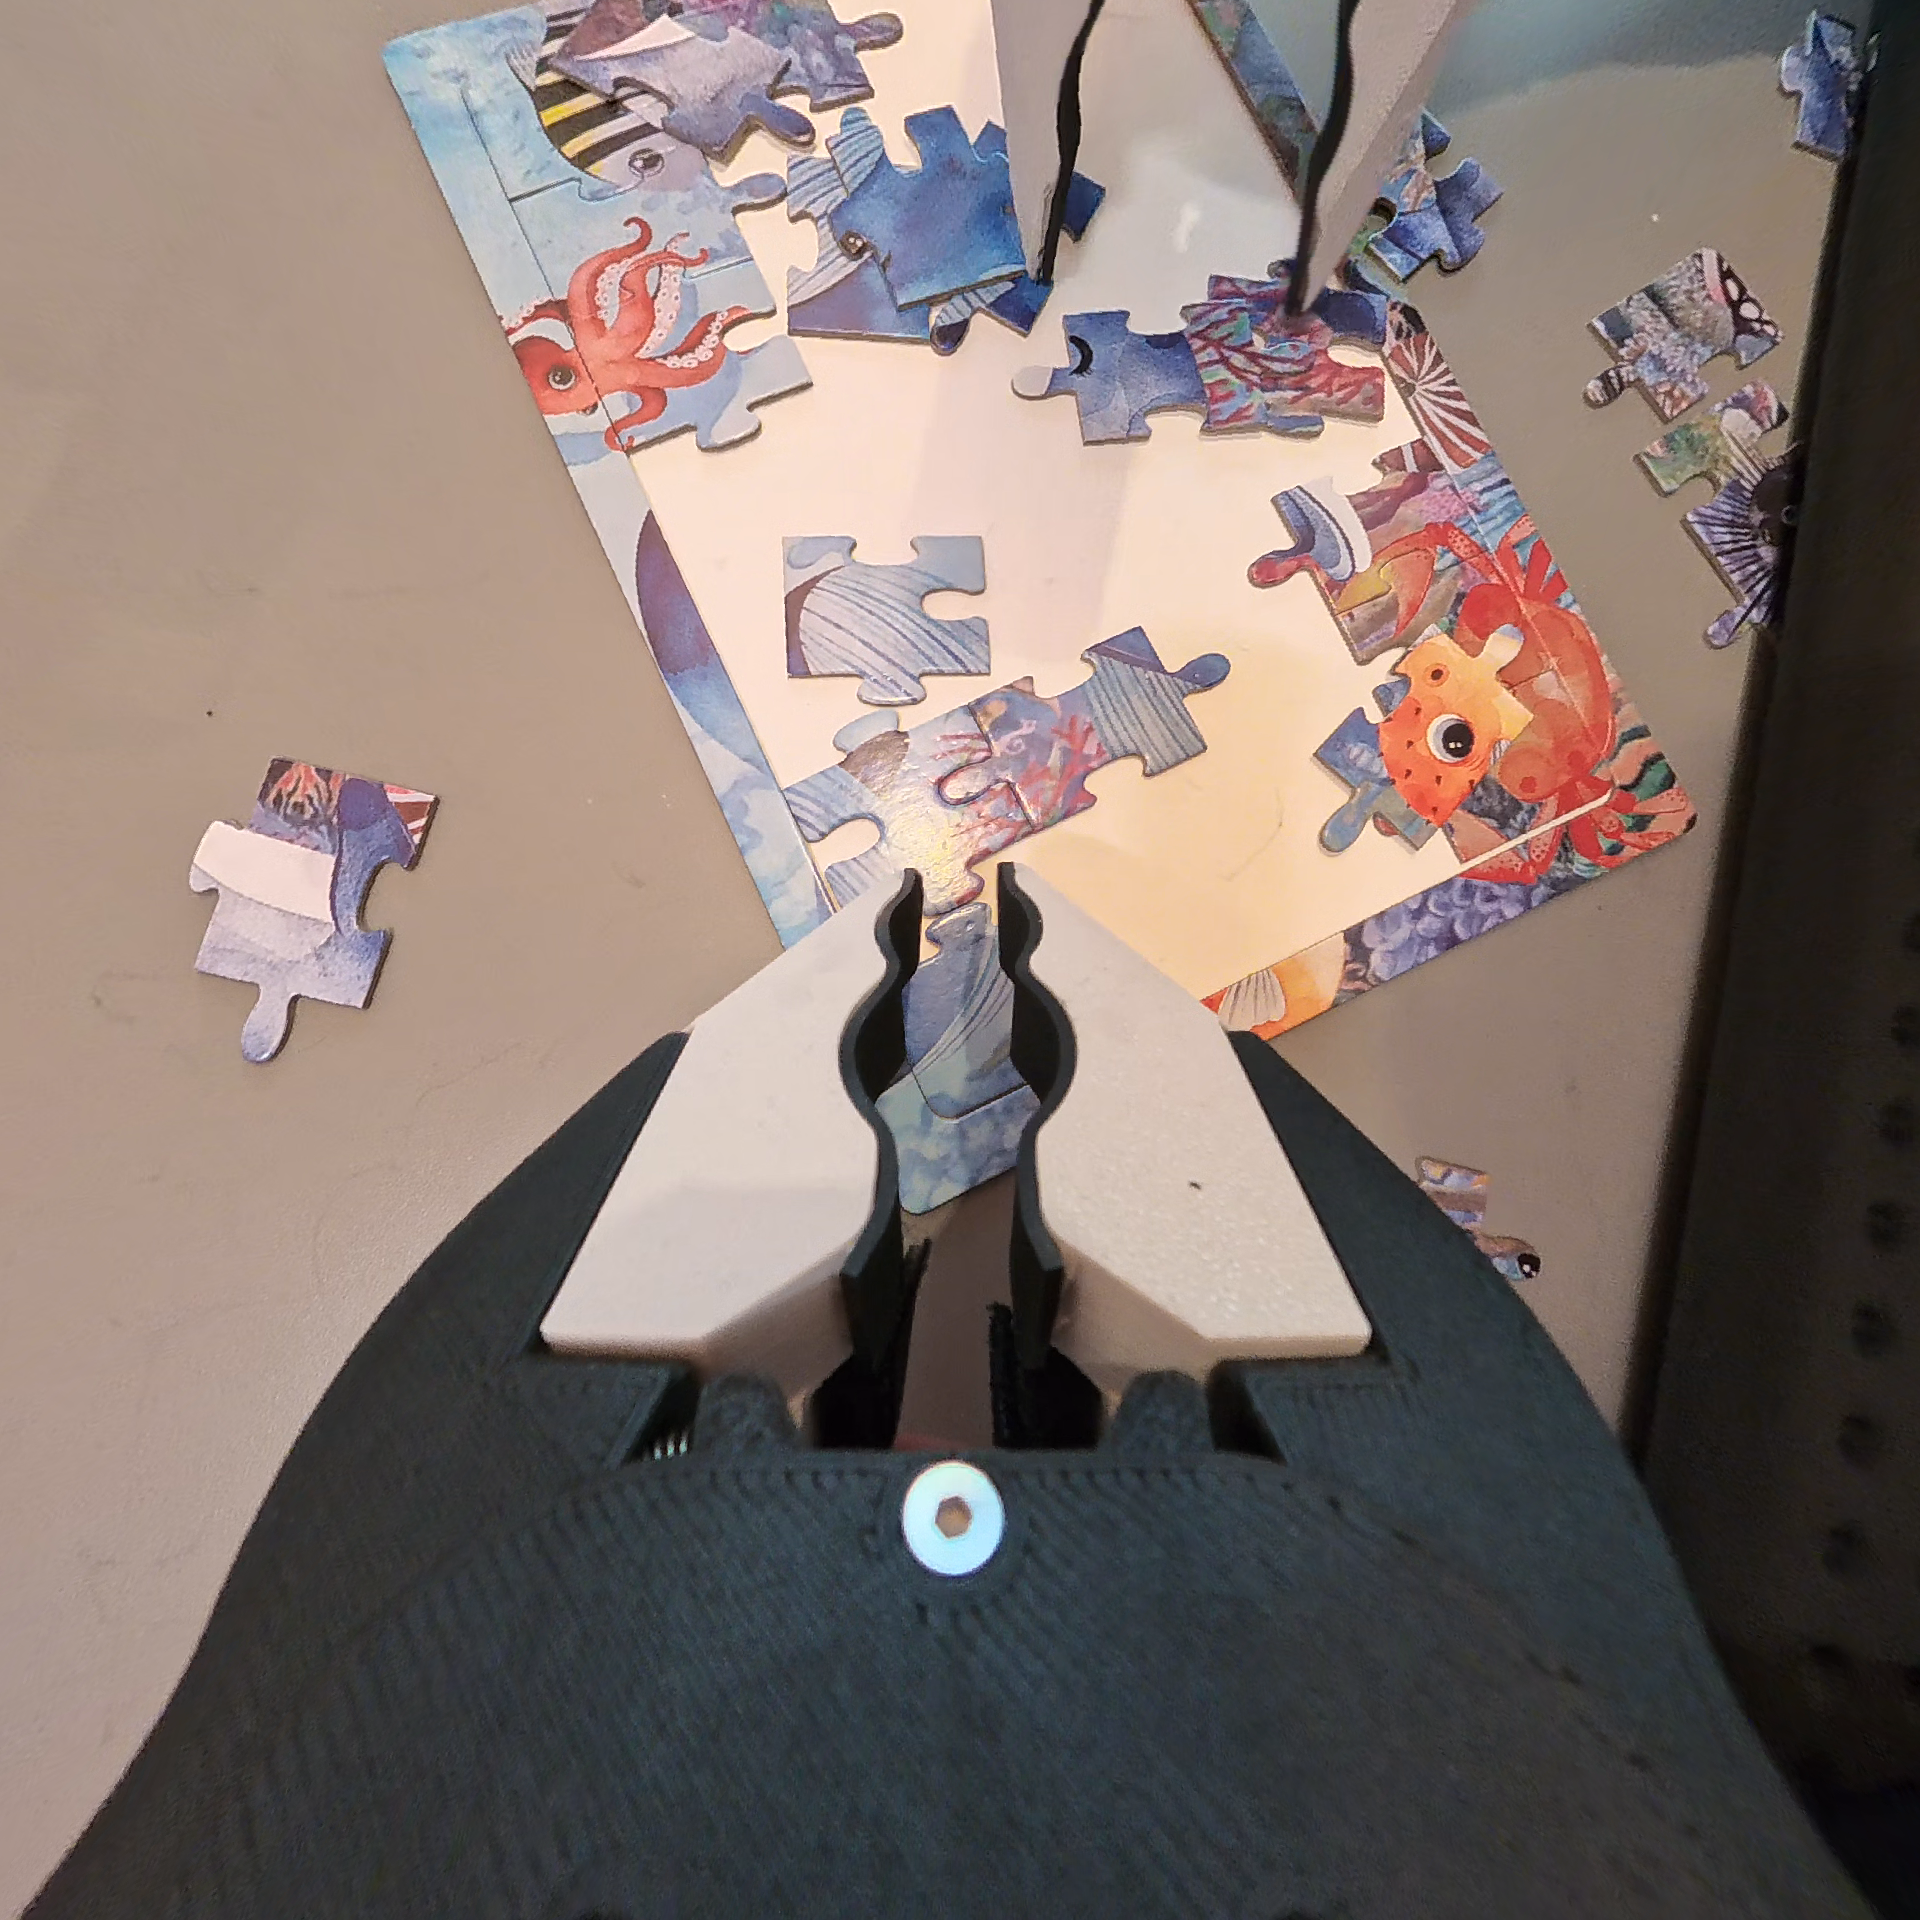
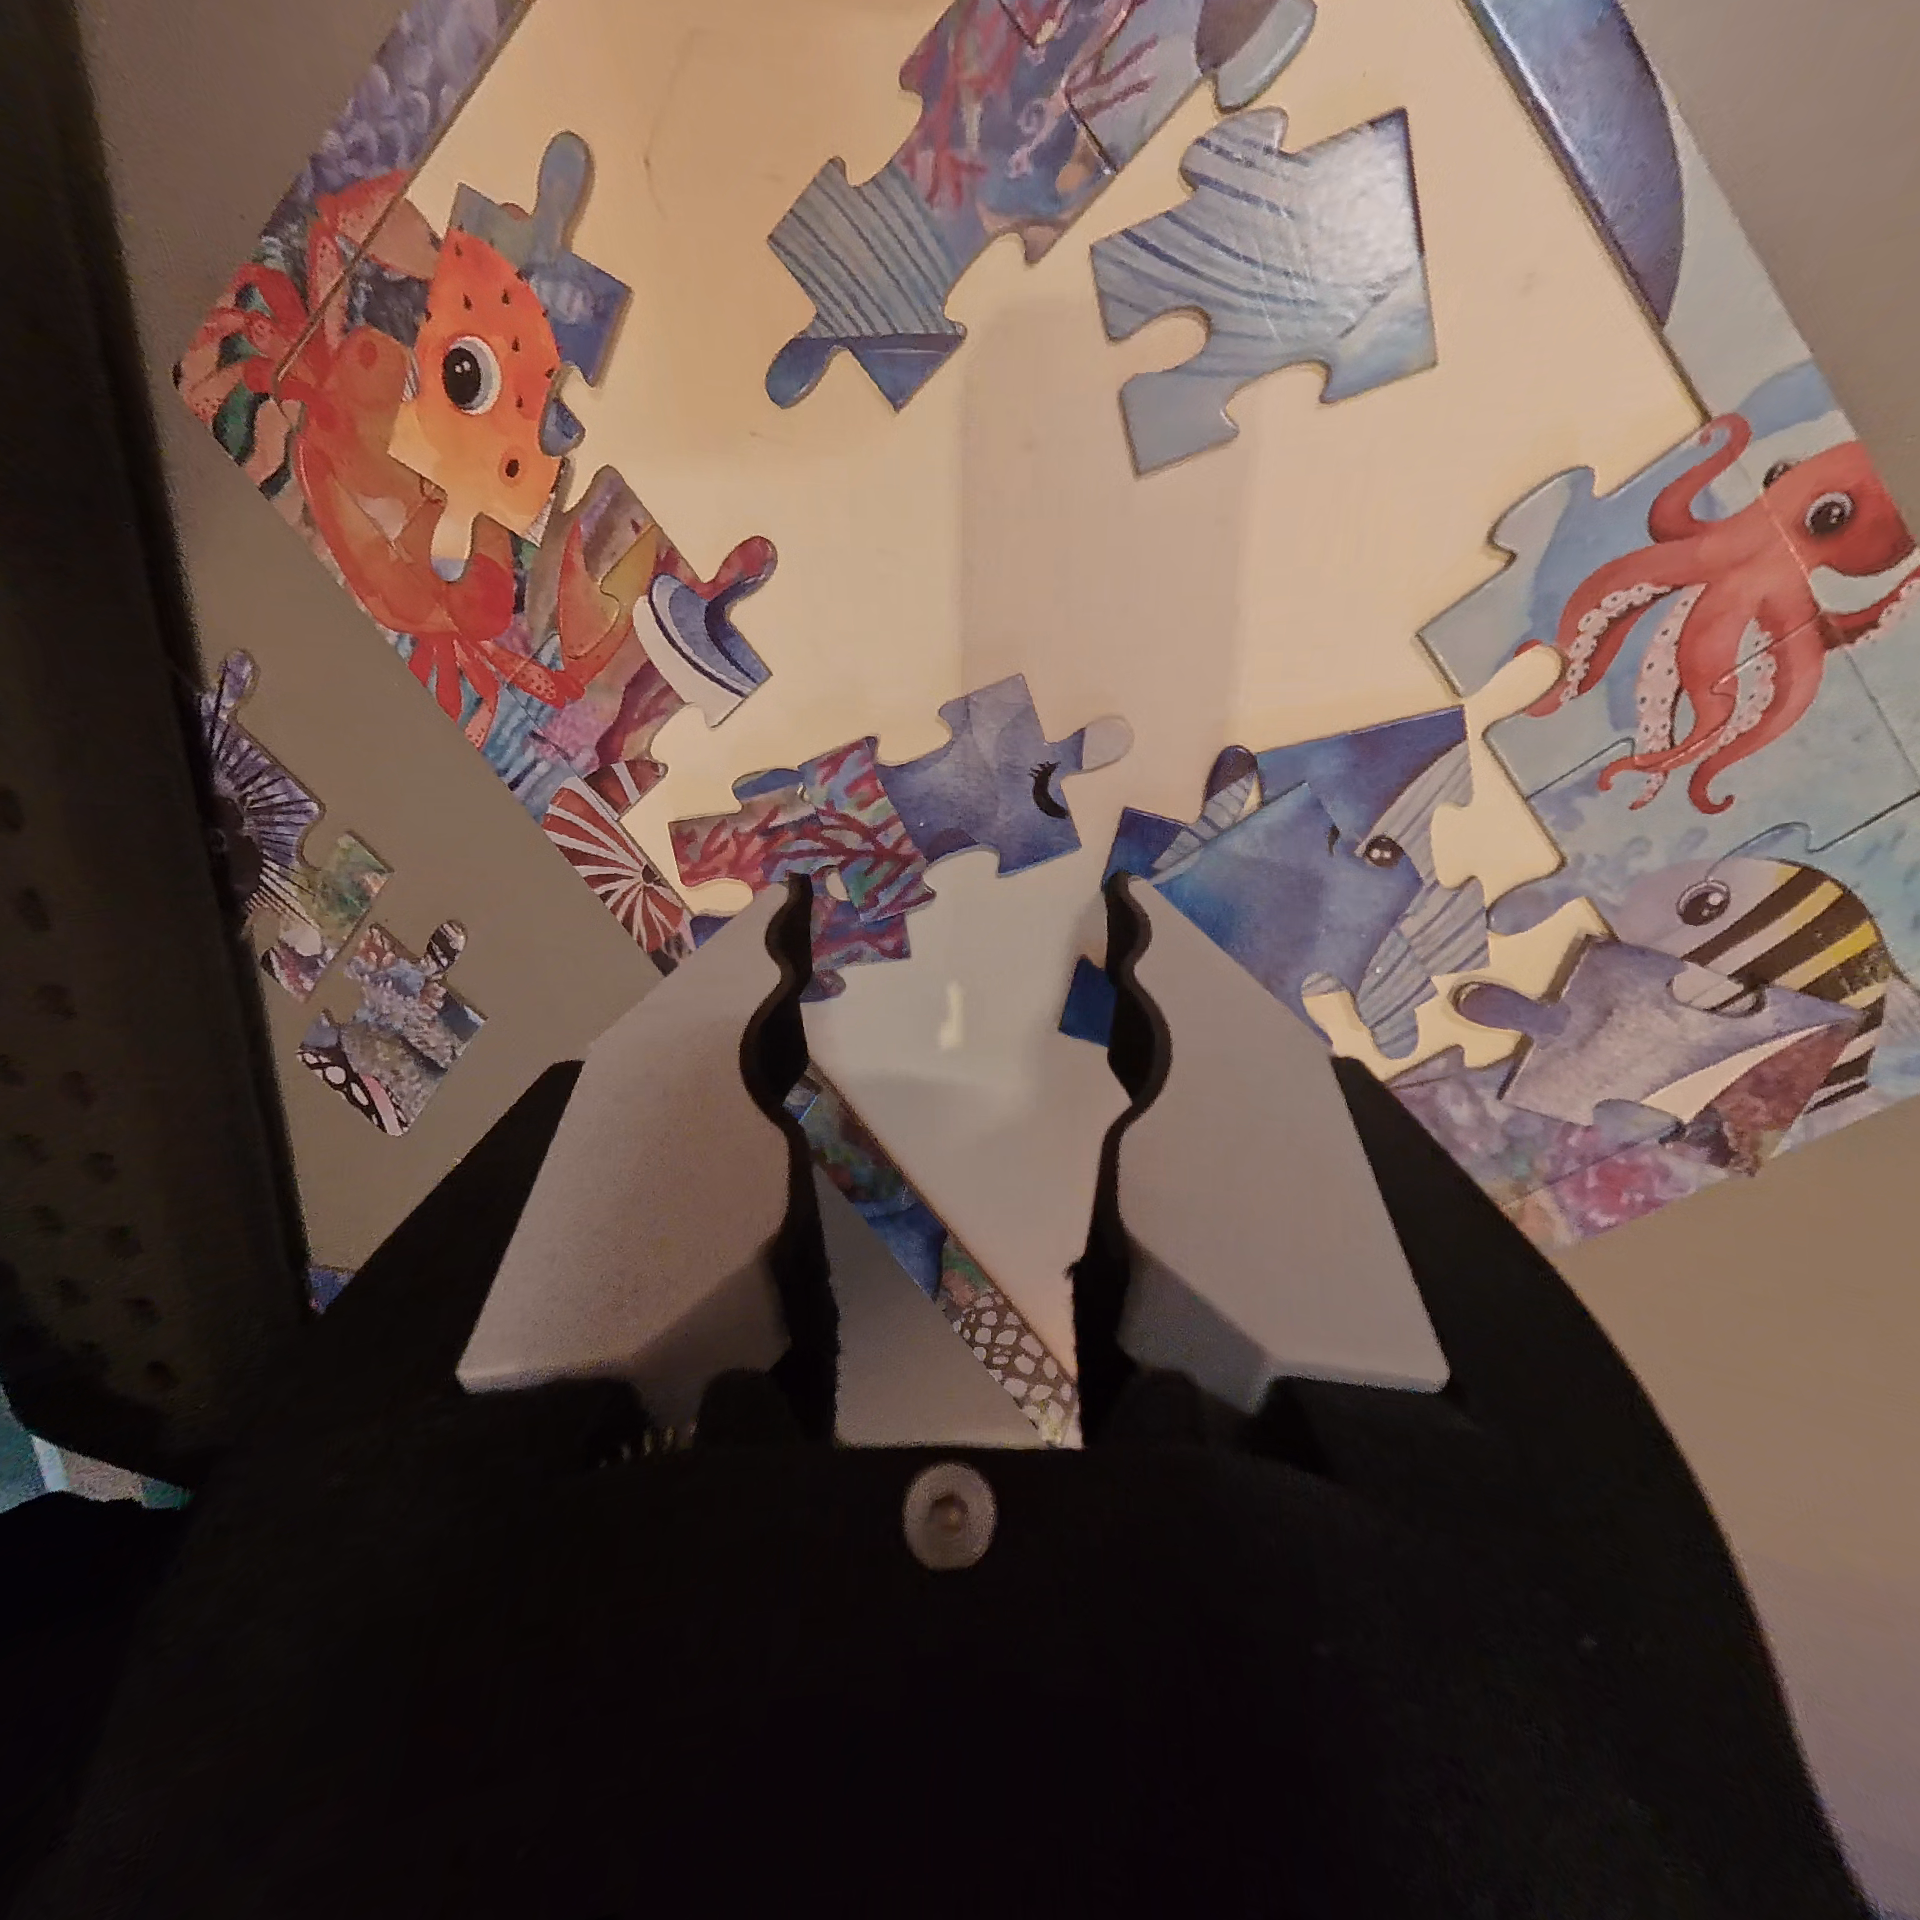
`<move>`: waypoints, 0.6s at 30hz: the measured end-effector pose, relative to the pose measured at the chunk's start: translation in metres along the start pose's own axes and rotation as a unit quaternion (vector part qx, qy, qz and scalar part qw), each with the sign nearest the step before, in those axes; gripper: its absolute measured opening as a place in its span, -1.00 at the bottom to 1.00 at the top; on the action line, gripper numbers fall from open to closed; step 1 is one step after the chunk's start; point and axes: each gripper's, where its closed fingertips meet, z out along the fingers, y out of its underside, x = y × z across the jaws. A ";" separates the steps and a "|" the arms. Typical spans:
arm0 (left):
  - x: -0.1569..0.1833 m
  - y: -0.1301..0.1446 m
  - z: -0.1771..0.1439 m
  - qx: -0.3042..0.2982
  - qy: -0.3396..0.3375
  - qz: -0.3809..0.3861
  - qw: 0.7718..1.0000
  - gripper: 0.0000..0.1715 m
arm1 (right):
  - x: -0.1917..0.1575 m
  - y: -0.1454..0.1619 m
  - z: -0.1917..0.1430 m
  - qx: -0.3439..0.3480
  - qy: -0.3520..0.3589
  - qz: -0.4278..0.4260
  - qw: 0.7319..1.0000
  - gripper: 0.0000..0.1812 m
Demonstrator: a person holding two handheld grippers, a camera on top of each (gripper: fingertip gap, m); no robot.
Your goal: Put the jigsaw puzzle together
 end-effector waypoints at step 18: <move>0.003 -0.003 0.004 0.000 0.004 0.006 1.000 -0.85 | 0.002 -0.009 0.007 0.006 0.026 -0.053 0.998 -0.57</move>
